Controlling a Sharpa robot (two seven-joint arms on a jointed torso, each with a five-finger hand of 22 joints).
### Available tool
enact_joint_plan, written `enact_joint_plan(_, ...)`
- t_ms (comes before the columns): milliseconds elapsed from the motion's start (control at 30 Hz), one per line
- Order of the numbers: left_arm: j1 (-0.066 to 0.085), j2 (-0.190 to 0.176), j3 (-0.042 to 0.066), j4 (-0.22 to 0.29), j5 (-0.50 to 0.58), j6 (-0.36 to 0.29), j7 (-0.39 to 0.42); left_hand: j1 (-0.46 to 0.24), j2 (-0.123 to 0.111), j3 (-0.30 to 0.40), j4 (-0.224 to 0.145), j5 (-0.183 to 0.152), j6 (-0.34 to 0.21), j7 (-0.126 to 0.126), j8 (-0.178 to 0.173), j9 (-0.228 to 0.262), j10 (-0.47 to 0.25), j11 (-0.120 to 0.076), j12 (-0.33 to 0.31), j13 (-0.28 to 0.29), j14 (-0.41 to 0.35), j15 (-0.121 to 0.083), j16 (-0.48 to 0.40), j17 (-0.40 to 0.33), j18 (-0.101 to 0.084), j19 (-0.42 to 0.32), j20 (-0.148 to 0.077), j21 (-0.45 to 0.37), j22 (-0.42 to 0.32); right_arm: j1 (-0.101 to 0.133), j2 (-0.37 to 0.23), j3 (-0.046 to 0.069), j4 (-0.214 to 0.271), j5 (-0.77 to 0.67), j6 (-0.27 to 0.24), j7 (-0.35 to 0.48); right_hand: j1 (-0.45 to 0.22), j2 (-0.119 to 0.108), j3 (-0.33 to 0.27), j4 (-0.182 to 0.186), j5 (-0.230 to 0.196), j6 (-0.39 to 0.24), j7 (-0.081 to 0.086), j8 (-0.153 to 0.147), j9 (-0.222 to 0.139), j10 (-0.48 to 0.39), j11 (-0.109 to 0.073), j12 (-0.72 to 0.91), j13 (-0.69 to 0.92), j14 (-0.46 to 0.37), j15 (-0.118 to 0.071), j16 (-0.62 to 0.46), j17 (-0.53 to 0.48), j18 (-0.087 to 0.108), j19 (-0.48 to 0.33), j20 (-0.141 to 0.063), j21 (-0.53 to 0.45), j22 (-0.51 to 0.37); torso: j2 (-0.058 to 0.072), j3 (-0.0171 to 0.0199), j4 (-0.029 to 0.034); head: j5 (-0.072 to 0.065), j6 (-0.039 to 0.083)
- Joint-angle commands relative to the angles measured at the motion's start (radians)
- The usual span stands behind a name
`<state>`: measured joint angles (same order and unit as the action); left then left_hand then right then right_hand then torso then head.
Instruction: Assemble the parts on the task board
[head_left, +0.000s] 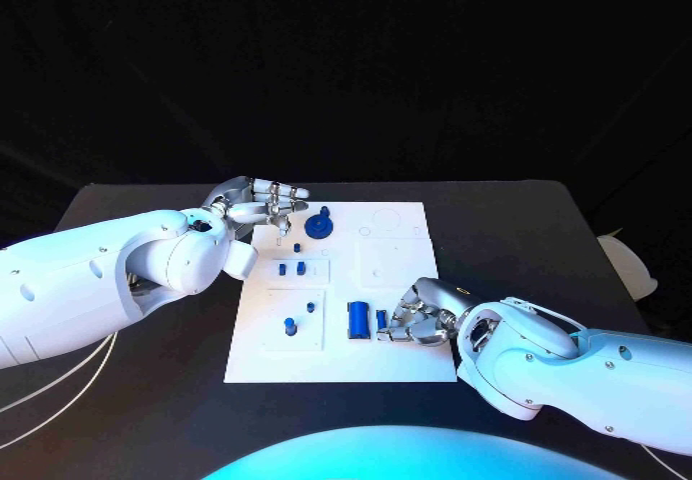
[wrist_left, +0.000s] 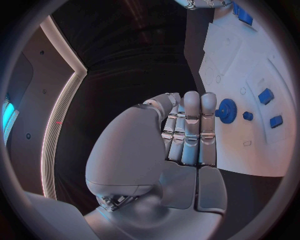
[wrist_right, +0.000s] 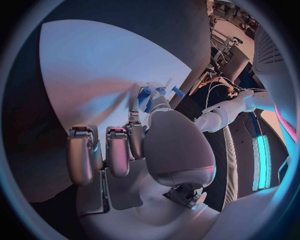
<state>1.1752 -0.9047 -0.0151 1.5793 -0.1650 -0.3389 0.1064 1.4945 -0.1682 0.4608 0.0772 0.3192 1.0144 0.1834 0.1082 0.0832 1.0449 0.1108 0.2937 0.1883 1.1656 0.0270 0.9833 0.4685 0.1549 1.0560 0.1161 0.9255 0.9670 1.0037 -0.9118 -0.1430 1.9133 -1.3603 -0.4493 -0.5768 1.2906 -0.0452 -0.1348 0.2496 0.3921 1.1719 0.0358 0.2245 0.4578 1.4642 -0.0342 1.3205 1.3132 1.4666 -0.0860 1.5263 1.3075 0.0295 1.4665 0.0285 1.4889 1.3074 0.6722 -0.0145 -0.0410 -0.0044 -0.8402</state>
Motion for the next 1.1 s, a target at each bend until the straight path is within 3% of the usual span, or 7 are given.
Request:
enact_joint_plan(33, 0.001, 0.001, 0.001, 0.002, 0.003, 0.015, 0.003, 0.0, 0.01, -0.001, -0.005, 0.001, -0.009, 0.001, 0.005, -0.002, -0.008, 0.002, 0.007, 0.001, -0.008, 0.001, -0.003, -0.001, 0.016, -0.006, 0.0, -0.005, 0.0, -0.002, -0.001, 0.0, 0.004, -0.025, 0.018, 0.013, 0.005, 0.006, -0.007, 0.003, -0.009, 0.002, 0.0, 0.006, 0.002, 0.011, 0.0, -0.004, 0.091, 0.088, -0.006, 0.003, 0.19, -0.013, 0.071, -0.006, 0.004, 0.241, 0.0, -0.0003, -0.0002, 0.002, 0.0)
enact_joint_plan(833, 0.001, 0.002, 0.0, 0.001, 0.003, 0.017, 0.002, 0.0, 0.011, 0.001, -0.006, 0.002, -0.01, 0.001, 0.006, -0.002, -0.01, 0.002, 0.008, 0.001, -0.009, 0.002, -0.003, -0.002, 0.016, -0.007, 0.0, -0.006, 0.0, -0.001, 0.011, 0.0, -0.044, -0.032, 0.039, 0.004, 0.017, 0.023, -0.011, 0.02, -0.006, 0.003, -0.004, 0.012, 0.005, 0.014, -0.003, 0.001, 0.095, 0.089, -0.007, 0.003, 0.191, -0.013, 0.072, -0.007, 0.006, 0.242, 0.0, 0.0, 0.0007, 0.003, -0.001)
enact_joint_plan(1100, 0.0, 0.001, 0.0, 0.0, 0.003, 0.017, 0.004, 0.0, 0.011, 0.001, -0.006, 0.002, -0.01, 0.001, 0.006, -0.002, -0.01, 0.002, 0.008, 0.001, -0.009, 0.002, -0.003, -0.002, 0.016, -0.007, 0.0, -0.006, 0.0, 0.004, -0.005, 0.002, -0.02, -0.044, 0.003, 0.015, 0.02, 0.017, -0.016, 0.02, -0.012, 0.001, -0.002, 0.012, 0.005, 0.012, -0.002, -0.003, 0.093, 0.088, -0.007, 0.002, 0.189, -0.012, 0.07, -0.007, 0.002, 0.241, -0.001, -0.0006, -0.0003, 0.002, 0.0)
